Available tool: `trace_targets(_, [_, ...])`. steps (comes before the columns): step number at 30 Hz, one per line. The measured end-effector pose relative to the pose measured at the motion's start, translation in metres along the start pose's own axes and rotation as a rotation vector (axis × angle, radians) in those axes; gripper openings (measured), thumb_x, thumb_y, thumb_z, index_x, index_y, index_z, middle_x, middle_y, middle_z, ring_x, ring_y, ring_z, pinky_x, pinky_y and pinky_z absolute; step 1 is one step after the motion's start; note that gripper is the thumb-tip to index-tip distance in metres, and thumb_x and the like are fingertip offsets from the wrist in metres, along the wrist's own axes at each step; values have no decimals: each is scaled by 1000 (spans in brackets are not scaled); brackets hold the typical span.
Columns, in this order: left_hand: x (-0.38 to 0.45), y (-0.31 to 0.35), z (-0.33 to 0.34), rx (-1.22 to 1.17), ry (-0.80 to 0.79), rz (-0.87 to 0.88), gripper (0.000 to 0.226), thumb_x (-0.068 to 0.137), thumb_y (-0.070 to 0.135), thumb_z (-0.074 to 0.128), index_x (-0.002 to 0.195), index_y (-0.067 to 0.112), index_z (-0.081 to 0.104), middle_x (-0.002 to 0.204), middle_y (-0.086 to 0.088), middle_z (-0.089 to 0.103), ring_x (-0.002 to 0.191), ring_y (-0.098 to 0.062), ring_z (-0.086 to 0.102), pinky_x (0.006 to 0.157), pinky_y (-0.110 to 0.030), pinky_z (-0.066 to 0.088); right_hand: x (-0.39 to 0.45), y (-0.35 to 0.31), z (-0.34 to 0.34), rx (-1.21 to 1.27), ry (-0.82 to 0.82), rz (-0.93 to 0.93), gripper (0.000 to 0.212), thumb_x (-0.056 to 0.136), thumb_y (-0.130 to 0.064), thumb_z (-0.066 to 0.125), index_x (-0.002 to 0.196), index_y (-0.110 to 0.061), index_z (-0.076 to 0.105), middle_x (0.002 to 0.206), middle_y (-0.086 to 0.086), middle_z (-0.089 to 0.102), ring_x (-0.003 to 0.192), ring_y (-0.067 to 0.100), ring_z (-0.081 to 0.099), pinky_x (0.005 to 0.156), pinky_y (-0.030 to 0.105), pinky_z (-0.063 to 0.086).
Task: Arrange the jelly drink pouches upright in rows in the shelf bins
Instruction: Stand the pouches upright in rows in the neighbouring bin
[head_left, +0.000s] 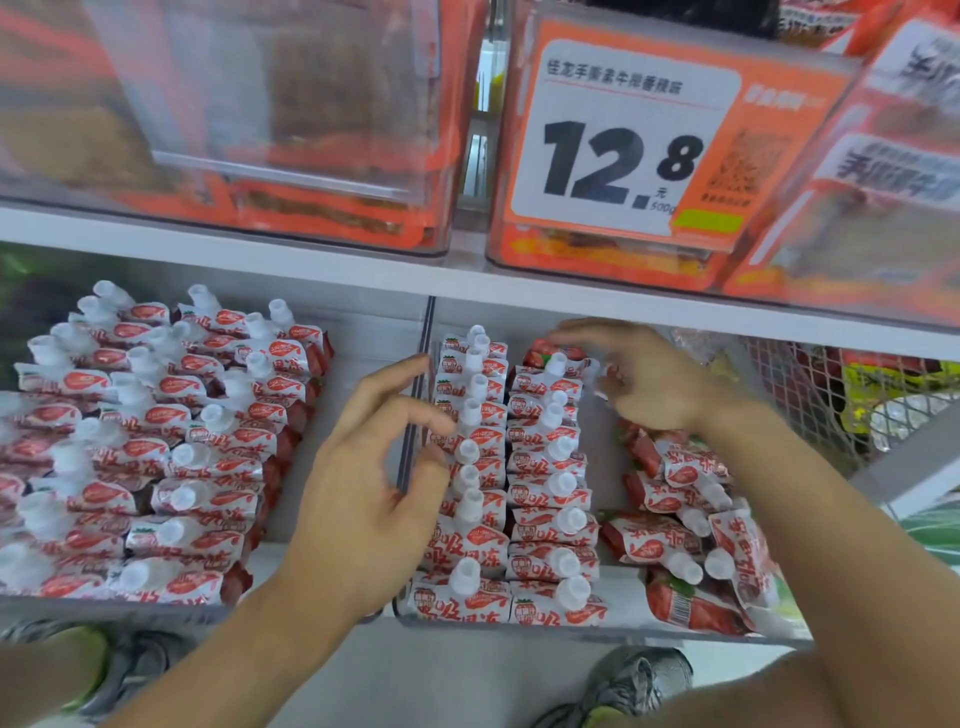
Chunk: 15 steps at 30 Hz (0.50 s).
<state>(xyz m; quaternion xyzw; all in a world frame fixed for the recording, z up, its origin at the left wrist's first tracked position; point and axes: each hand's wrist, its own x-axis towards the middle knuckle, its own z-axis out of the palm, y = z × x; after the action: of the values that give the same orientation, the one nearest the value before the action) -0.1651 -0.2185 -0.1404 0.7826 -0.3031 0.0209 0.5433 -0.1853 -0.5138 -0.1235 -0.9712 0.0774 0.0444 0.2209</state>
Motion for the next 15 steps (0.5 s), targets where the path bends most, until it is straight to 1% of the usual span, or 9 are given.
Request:
trace_targets(1, [0, 0, 0, 1, -1, 0, 15, 82, 19, 55, 89, 28, 65, 138, 18, 47, 128, 4, 43, 83, 6, 29, -2, 7, -2, -50, 64, 57, 59, 91, -1, 55, 141, -32, 50, 147, -5, 49, 136, 14, 43, 108, 27, 37])
trace_targets(3, [0, -1, 0, 3, -5, -1, 15, 81, 25, 52, 89, 30, 65, 138, 19, 46, 129, 4, 42, 89, 4, 28, -2, 18, 0, -148, 132, 145, 53, 87, -12, 66, 138, -22, 52, 137, 2, 58, 128, 20, 52, 103, 27, 40])
trace_targets(5, [1, -1, 1, -1, -8, -1, 16, 80, 31, 50, 88, 31, 64, 137, 20, 46, 130, 4, 41, 92, 3, 27, 4, 20, 10, -224, 130, 171, 48, 81, -24, 75, 126, -19, 59, 124, 3, 66, 117, 25, 58, 99, 31, 43])
trace_targets(7, [1, 0, 0, -5, -9, -1, 15, 81, 31, 51, 88, 32, 64, 138, 20, 46, 130, 5, 41, 90, 4, 27, 11, 19, 19, -303, 176, 171, 39, 79, -30, 77, 114, -20, 64, 112, 2, 70, 108, 28, 61, 94, 35, 43])
trace_targets(9, [0, 1, 0, -13, -6, 3, 14, 82, 21, 54, 88, 30, 64, 138, 18, 47, 128, 6, 42, 83, 6, 30, 12, 20, 18, -274, 239, 162, 26, 81, -24, 75, 105, -20, 67, 101, -1, 73, 102, 25, 64, 90, 34, 42])
trace_targets(11, [-1, 1, 0, -24, -2, 2, 16, 82, 16, 55, 88, 28, 65, 138, 17, 47, 126, 8, 42, 75, 7, 33, 8, 20, 14, -189, 283, 126, 14, 87, -13, 65, 100, -18, 67, 93, 0, 73, 96, 24, 66, 85, 31, 46])
trace_targets(12, [-1, 1, 0, -27, -1, 2, 16, 82, 16, 55, 88, 28, 65, 138, 17, 47, 126, 8, 42, 74, 7, 33, 8, 19, 13, -159, 316, 104, 10, 91, -13, 59, 97, -18, 65, 92, 3, 72, 94, 26, 66, 81, 32, 48])
trace_targets(13, [0, 1, 0, -23, 1, 4, 16, 82, 16, 55, 88, 28, 65, 138, 17, 47, 126, 8, 42, 76, 7, 32, 7, 17, 12, -147, 359, 84, 11, 95, -17, 54, 96, -16, 65, 93, 6, 71, 94, 30, 66, 79, 35, 49])
trace_targets(15, [0, 1, 0, -14, 6, 5, 15, 82, 16, 56, 87, 28, 65, 137, 17, 47, 127, 5, 43, 78, 7, 31, 9, 13, 11, -167, 397, 63, 23, 99, -24, 51, 107, -10, 67, 104, 12, 71, 100, 35, 65, 85, 41, 51])
